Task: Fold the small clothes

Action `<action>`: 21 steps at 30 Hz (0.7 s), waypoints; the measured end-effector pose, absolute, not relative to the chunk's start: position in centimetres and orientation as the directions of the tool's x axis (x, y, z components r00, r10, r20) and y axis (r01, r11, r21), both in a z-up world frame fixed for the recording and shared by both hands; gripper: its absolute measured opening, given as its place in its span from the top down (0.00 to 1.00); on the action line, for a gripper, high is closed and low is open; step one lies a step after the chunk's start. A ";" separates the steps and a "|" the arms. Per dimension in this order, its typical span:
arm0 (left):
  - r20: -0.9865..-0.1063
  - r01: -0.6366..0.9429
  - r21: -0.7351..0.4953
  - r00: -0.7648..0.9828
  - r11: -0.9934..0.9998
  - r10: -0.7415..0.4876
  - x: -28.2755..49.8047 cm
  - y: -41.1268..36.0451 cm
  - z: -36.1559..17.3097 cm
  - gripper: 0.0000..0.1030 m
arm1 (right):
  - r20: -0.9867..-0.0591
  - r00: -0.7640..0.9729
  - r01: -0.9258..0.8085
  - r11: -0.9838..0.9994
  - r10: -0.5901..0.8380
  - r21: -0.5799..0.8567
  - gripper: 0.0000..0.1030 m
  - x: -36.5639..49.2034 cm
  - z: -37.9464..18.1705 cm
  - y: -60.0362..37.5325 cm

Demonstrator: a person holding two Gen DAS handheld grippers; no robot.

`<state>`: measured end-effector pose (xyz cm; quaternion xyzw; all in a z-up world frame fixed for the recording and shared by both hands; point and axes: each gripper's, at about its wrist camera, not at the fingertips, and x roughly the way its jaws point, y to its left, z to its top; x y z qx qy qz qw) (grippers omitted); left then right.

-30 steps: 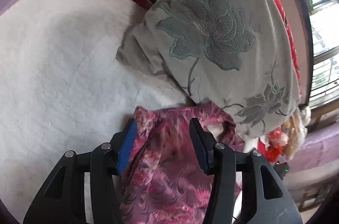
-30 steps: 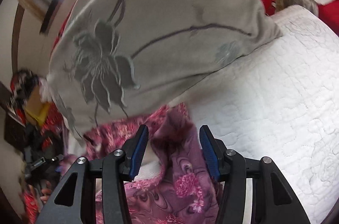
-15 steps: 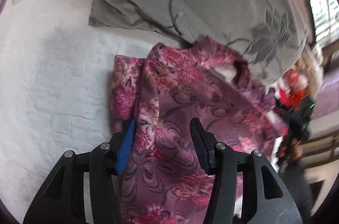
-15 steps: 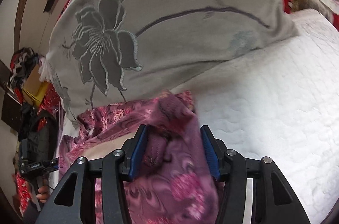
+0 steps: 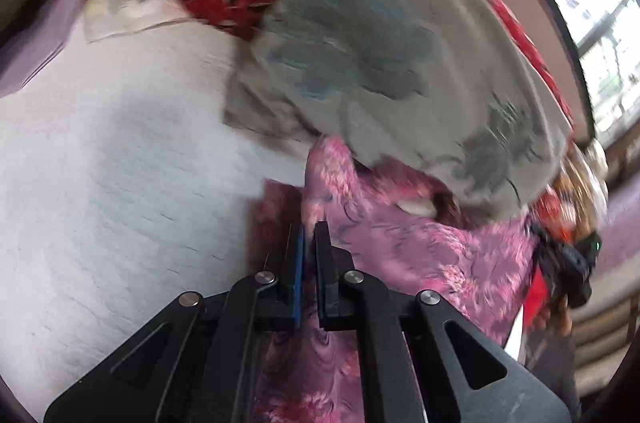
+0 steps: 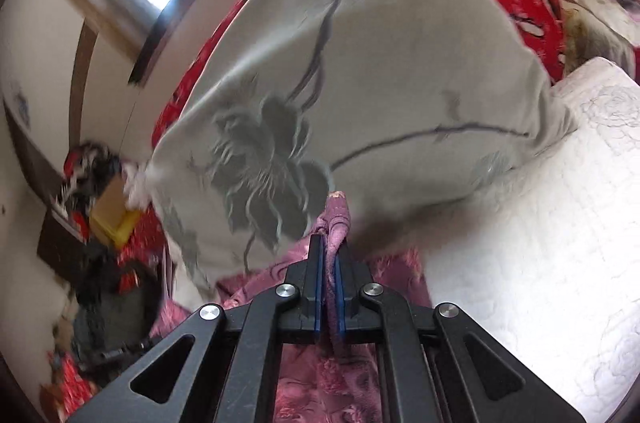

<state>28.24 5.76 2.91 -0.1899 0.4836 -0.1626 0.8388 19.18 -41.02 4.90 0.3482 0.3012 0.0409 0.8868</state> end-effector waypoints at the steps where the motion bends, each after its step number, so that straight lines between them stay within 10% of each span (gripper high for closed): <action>1: -0.761 0.058 -0.476 0.473 0.878 -0.444 28.8 6.2 2.0 0.98 | -0.516 0.812 0.158 0.748 0.273 0.644 0.96 19.5 4.6 -41.3; 9: -0.735 0.016 -0.600 0.384 0.800 -0.559 30.1 8.0 -1.5 0.98 | -0.627 0.734 0.362 0.629 0.262 0.687 0.86 21.0 -2.0 -42.9; 11: -0.732 0.056 -0.603 0.357 0.796 -0.580 30.4 7.1 -1.0 0.91 | -0.581 0.767 0.346 0.587 0.272 0.732 0.75 20.1 -2.1 -43.7; 14: -0.754 0.083 -0.590 0.300 0.803 -0.585 30.8 5.2 -1.0 0.52 | -0.561 0.782 0.331 0.581 0.272 0.744 0.69 18.8 -1.8 -44.6; 21: -0.731 0.122 -0.619 0.274 0.776 -0.626 29.7 3.5 -0.9 0.47 | -0.572 0.751 0.292 0.612 0.329 0.735 0.59 17.3 -1.7 -44.3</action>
